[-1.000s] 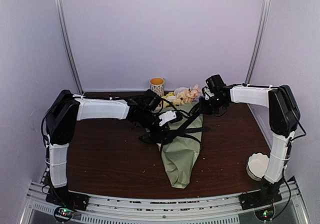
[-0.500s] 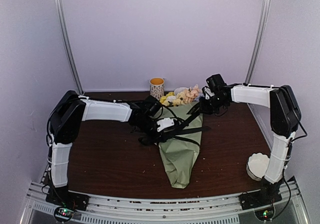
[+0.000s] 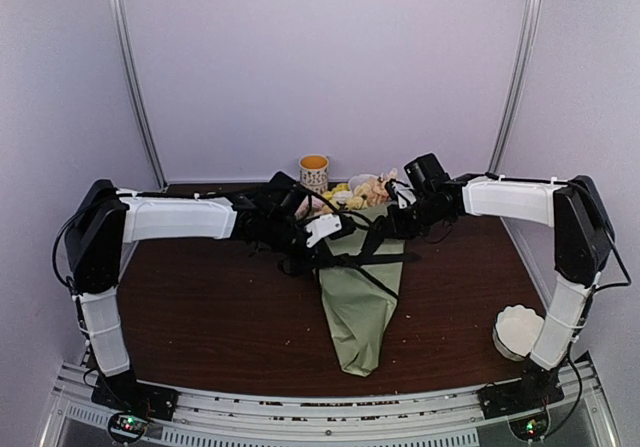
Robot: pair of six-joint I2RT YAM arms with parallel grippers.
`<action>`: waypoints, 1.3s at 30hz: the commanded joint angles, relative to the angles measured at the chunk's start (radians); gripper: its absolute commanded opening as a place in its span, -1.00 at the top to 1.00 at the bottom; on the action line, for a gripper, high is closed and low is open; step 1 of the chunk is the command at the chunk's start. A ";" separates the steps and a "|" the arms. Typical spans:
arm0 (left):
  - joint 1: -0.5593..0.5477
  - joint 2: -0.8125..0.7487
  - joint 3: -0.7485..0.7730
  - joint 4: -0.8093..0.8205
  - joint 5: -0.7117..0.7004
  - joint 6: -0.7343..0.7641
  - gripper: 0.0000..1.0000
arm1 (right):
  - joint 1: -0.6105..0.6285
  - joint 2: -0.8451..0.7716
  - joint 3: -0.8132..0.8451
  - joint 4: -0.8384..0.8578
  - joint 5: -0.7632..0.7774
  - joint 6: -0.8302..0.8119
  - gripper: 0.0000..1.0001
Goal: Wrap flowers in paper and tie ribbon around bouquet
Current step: Cross the ribbon over the folded bouquet.
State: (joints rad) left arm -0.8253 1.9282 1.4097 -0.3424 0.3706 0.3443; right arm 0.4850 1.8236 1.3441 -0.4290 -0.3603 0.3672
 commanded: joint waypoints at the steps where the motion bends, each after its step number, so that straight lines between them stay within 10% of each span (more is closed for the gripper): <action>1: 0.006 -0.022 -0.013 0.102 0.082 -0.031 1.00 | 0.041 -0.044 -0.070 0.021 -0.112 -0.095 1.00; 14: 0.013 0.011 -0.013 0.202 0.115 -0.112 1.00 | 0.125 -0.014 -0.180 -0.069 -0.350 -0.283 1.00; 26: 0.017 0.056 -0.018 0.248 0.107 -0.170 1.00 | 0.025 -0.158 -0.178 -0.052 -0.128 -0.122 0.10; 39: 0.038 0.085 -0.023 0.311 0.123 -0.242 1.00 | 0.242 -0.441 -0.579 0.540 -0.026 0.121 0.16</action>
State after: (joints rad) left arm -0.7952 2.0060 1.3899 -0.1024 0.4728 0.1268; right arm 0.6315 1.4155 0.8421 -0.1631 -0.4438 0.3927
